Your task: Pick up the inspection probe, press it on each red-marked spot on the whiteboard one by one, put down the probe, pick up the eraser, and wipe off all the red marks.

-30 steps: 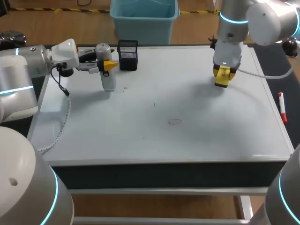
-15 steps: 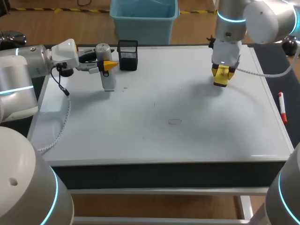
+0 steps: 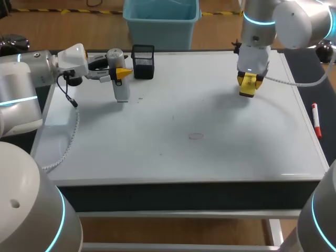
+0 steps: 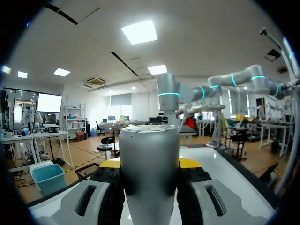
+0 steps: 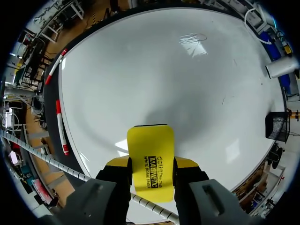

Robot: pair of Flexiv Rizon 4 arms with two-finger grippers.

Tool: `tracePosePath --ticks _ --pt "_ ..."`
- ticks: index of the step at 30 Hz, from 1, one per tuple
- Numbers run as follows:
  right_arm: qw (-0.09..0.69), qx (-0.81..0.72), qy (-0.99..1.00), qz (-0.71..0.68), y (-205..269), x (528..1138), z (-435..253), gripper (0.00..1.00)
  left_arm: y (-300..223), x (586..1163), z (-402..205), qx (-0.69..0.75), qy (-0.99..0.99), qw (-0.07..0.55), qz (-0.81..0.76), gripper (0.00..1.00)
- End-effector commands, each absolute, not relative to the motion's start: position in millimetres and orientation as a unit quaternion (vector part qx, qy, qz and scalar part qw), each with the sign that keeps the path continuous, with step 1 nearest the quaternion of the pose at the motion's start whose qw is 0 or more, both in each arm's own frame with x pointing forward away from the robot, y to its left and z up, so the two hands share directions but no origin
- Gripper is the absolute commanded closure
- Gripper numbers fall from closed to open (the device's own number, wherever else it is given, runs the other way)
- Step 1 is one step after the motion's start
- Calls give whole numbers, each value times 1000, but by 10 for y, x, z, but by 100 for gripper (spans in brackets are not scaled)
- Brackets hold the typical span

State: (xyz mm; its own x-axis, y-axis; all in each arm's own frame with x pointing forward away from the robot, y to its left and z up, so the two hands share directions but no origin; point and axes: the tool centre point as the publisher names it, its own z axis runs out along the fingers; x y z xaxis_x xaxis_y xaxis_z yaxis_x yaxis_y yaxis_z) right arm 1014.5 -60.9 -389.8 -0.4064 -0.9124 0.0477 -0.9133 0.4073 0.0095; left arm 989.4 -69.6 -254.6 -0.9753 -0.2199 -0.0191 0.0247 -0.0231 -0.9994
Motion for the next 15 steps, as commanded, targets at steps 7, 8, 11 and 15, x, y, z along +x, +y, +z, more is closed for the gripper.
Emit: tracePosePath --ticks 7,8,11,15 --pt "24 545 -838 10 -615 10159 -3890 100 -1101 9385 -2258 -7 700 82 -710 100" --pt "24 545 -838 10 -615 10159 -3890 100 -1140 9322 -2226 -2 698 84 -712 100" --pt "24 545 -838 10 -615 10159 -3890 100 -1314 9083 -2147 20 696 83 -713 100" --pt "24 545 -838 10 -615 10159 -3890 100 -1580 8818 -2153 41 697 63 -713 100"
